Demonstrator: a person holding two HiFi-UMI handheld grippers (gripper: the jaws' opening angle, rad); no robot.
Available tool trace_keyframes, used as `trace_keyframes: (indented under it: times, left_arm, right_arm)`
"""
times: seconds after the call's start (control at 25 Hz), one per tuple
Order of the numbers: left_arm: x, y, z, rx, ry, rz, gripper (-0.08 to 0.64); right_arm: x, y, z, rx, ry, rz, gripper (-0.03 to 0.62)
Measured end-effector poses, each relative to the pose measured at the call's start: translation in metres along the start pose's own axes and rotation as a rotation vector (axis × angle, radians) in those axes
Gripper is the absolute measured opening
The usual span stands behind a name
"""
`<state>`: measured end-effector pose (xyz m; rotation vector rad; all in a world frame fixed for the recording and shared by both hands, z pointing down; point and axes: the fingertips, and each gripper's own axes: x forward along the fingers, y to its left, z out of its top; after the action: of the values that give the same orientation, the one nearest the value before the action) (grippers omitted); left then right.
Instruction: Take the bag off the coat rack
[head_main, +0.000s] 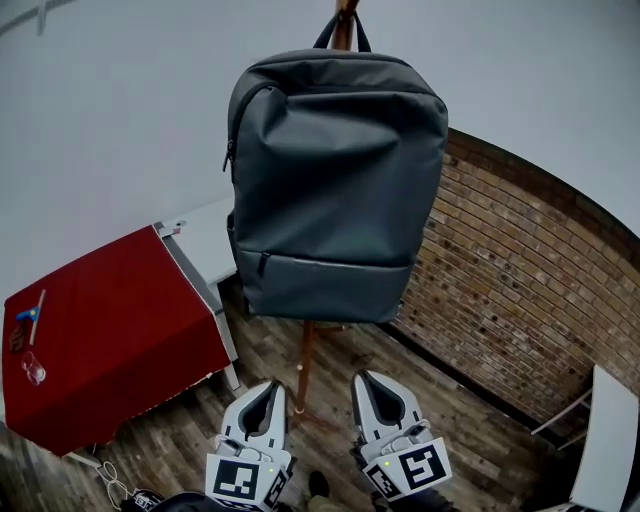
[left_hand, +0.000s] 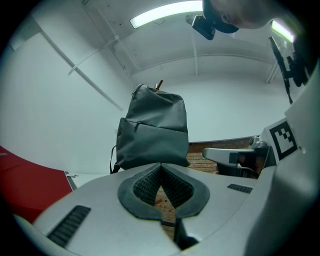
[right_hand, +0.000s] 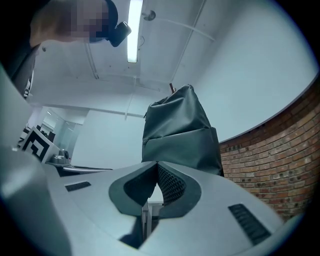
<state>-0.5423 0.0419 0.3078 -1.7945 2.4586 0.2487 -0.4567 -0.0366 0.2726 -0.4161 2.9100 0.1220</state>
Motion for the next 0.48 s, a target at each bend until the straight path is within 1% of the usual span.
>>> trace_keyframes:
  times: [0.28, 0.48]
  left_arm:
    - [0.028, 0.015, 0.018, 0.022, 0.023, -0.003, 0.009]
    - [0.044, 0.033, 0.047, 0.021, -0.012, 0.020, 0.009]
  right_arm:
    - [0.021, -0.015, 0.017, -0.028, -0.017, 0.016, 0.008]
    - [0.035, -0.032, 0.044, -0.052, -0.046, 0.023, 0.008]
